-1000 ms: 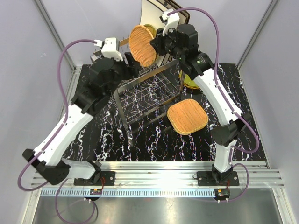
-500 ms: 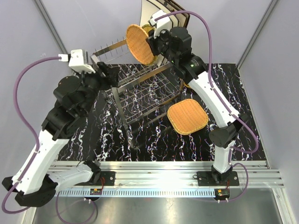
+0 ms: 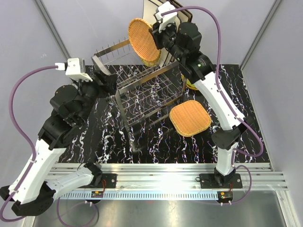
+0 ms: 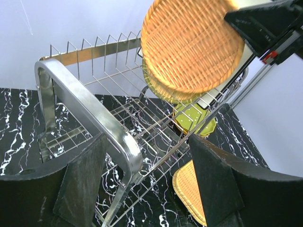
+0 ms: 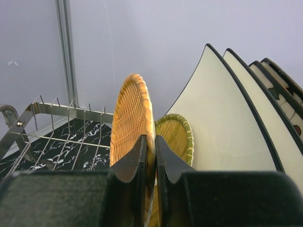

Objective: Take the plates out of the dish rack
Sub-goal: Grab a plate with the right arm, then place the plate on the table

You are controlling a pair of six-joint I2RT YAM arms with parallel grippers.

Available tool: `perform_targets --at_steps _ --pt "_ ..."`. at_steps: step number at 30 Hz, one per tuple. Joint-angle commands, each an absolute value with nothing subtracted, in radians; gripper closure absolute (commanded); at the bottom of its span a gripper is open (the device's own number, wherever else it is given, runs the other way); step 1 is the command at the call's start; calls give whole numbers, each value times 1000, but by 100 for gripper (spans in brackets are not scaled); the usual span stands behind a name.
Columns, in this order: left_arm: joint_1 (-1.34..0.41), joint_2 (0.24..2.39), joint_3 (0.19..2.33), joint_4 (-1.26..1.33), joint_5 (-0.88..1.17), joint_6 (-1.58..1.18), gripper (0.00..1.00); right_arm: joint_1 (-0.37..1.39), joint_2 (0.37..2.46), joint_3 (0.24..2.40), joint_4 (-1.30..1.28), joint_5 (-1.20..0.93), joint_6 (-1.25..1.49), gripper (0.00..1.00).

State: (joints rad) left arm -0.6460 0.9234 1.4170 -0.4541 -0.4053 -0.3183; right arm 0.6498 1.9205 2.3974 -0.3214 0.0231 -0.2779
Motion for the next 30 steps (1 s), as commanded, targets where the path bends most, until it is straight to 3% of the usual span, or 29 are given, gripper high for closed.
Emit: perform_targets --at_steps 1,17,22,30 --pt "-641 907 1411 -403 -411 -331 26 655 1901 2444 -227 3 -287 100" --pt "-641 885 1390 -347 -342 -379 20 647 1829 2543 -288 -115 -141 100" --pt "-641 870 1384 -338 -325 -385 15 608 1746 2474 -330 -190 -52 100" --pt "-641 833 1362 -310 -304 -388 10 405 1594 2313 -373 -429 167 100"
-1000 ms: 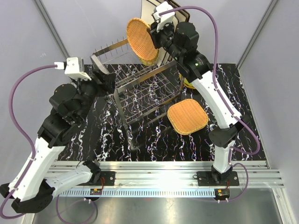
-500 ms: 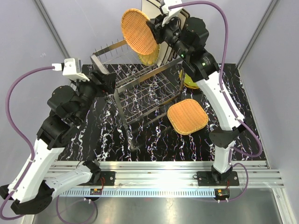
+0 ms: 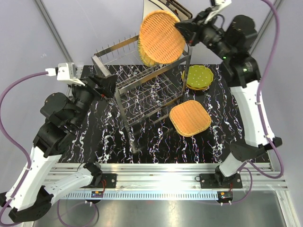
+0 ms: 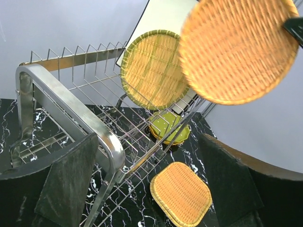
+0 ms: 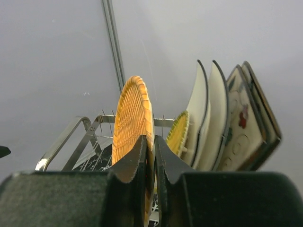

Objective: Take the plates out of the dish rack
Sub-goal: Place the plate on the table

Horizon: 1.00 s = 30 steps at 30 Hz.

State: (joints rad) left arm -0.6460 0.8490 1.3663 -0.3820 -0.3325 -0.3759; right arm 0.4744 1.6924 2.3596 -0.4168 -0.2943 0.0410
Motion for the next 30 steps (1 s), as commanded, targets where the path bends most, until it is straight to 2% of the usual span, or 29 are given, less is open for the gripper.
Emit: perform_targets --at_steps 1,6,17,30 --pt "-640 833 1362 -311 -302 -388 9 388 1577 2292 -371 -449 187 100" --pt "-640 836 1358 -307 -295 -384 8 293 1435 2111 -354 -578 227 100" --pt "-640 845 1336 -281 -244 -388 6 28 1177 1754 -393 -675 285 100" --pt "-640 845 1335 -288 -190 -396 6 -270 1114 1456 -462 -698 278 100"
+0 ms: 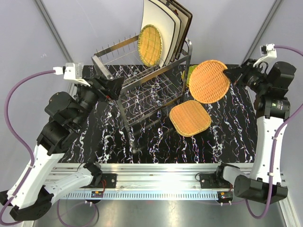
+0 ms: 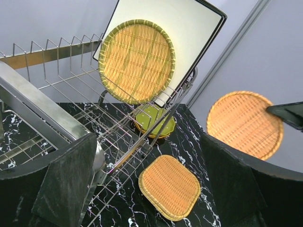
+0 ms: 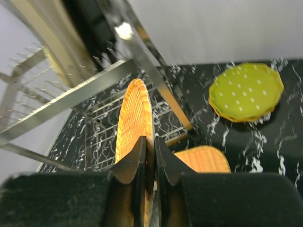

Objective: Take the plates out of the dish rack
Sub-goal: Place the plate on the table

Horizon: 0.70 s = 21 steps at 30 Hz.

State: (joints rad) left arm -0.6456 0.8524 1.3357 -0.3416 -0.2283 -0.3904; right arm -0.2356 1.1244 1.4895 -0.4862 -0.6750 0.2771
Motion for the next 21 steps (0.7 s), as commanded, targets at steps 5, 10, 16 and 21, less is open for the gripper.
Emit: perform_targets --at_steps 5,10,16,21 --pt "-640 836 1333 -299 -181 -393 6 -327 1167 1382 -459 -667 250 100" --pt "-640 824 1324 -304 -178 -390 5 -394 1262 1342 -416 -684 241 100" --pt "-640 822 1310 -291 -176 -390 5 -515 1420 1310 -298 -761 319 100" --pt "-640 830 1302 -270 -169 -394 5 -523 1517 1289 -186 -724 301 100"
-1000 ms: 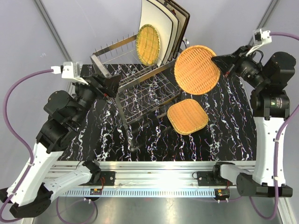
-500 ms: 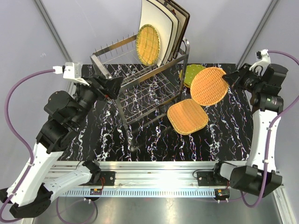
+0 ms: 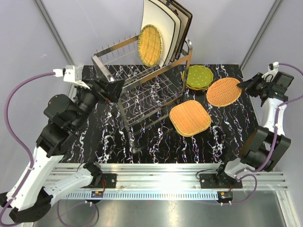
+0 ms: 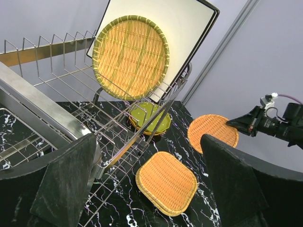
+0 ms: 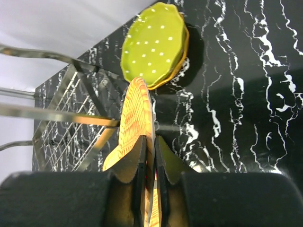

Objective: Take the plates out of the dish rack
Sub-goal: Place the plate on the table

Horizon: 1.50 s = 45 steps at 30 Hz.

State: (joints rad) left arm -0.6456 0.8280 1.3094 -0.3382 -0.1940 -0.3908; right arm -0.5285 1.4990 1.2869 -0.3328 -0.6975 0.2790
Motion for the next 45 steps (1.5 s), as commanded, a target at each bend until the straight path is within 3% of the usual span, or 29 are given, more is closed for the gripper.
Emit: perform_targets --at_steps 1,10,28,38,45 --pt "-640 833 1304 -268 -167 -394 5 -523 1529 1282 -170 -718 307 100" --pt "-640 853 1316 -265 -166 -402 4 -522 1666 1253 -12 -630 379 100" --pt "-638 907 1345 -245 -153 -422 4 -508 1881 1348 -32 -592 291 99" --pt "-640 916 1354 -249 -146 -423 4 -499 1959 1391 -60 -617 275 88" --pt "-640 916 1356 -252 -143 -423 4 -491 1996 1404 -101 -644 236 68"
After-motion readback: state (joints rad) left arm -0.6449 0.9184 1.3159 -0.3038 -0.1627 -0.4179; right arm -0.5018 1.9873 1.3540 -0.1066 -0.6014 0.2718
